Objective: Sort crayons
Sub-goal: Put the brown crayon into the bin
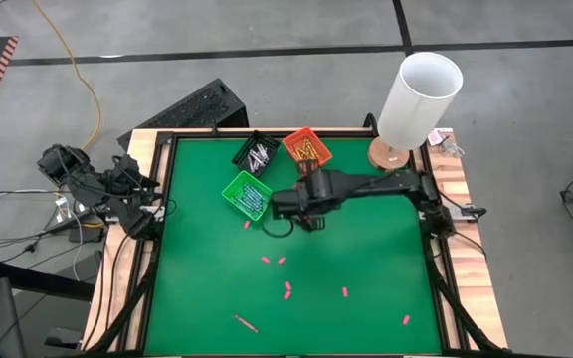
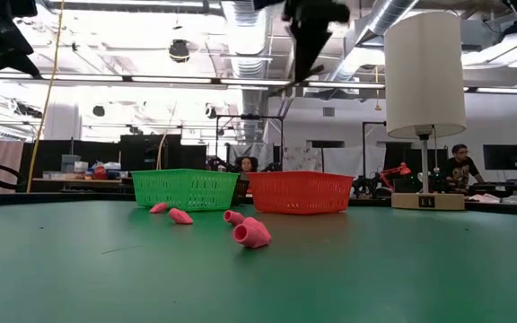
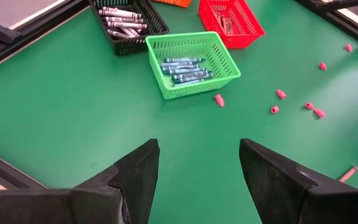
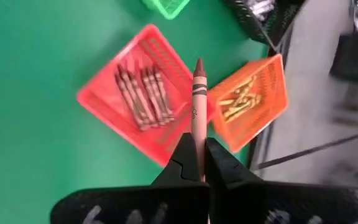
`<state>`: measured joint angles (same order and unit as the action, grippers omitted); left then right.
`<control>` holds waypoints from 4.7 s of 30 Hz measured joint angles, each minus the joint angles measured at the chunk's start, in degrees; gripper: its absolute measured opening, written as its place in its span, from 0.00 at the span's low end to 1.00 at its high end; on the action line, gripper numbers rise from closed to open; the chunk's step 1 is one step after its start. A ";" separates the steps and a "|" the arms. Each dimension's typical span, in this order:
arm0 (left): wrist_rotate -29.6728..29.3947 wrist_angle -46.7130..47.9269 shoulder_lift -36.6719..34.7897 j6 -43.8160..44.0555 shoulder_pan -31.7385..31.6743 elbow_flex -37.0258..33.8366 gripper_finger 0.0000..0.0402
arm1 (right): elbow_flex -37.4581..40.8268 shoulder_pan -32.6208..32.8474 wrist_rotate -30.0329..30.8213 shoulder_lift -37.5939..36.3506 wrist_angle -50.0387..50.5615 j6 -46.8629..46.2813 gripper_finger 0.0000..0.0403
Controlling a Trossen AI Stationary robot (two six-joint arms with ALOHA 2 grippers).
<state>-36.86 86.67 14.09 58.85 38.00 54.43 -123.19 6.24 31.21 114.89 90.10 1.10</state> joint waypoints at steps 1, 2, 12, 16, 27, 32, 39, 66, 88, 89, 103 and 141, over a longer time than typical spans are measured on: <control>0.00 0.00 0.00 -0.36 0.00 0.00 0.53 | 0.50 -0.80 0.31 0.02 -0.32 3.61 0.00; 0.02 0.00 0.00 -0.72 0.02 0.00 0.53 | 0.81 -1.49 0.28 0.13 -0.76 7.20 0.00; -0.85 0.04 0.00 -1.17 0.00 0.01 0.53 | 10.84 -8.20 1.78 0.74 -3.07 24.02 0.00; -2.01 0.04 0.00 -0.94 0.00 0.02 0.53 | 16.28 -9.07 -0.04 0.76 -9.16 30.01 0.00; -7.38 0.04 0.00 0.17 0.01 0.02 0.53 | 27.06 -9.41 -7.35 0.76 -27.08 39.50 0.00; -7.98 0.04 0.00 0.39 0.01 0.02 0.53 | 29.72 -10.57 -9.67 0.76 -29.07 40.06 0.00; -7.98 0.02 0.00 1.01 0.00 0.02 0.53 | 31.76 -11.24 -10.80 0.74 -29.96 40.82 0.02; -6.97 0.00 0.00 2.35 0.00 0.02 0.53 | 8.87 -9.52 -21.72 0.33 -16.40 10.12 0.22; -4.24 -0.17 0.02 1.94 0.01 0.02 0.53 | 3.47 19.21 -8.79 10.90 -64.48 -20.72 0.22; -3.97 -0.18 0.02 1.96 0.02 0.02 0.53 | 3.47 19.89 -8.03 12.03 -66.45 -20.86 0.22; -5.86 -0.15 0.02 3.09 0.00 0.02 0.53 | 3.52 25.47 -5.45 23.12 -71.05 -33.02 0.22; -3.93 -0.20 0.02 5.49 0.00 0.02 0.53 | 3.20 25.89 -6.00 29.65 -65.66 -37.42 0.21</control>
<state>-40.80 86.48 14.11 64.34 38.00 54.46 -119.99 32.13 25.21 144.54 24.44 -36.33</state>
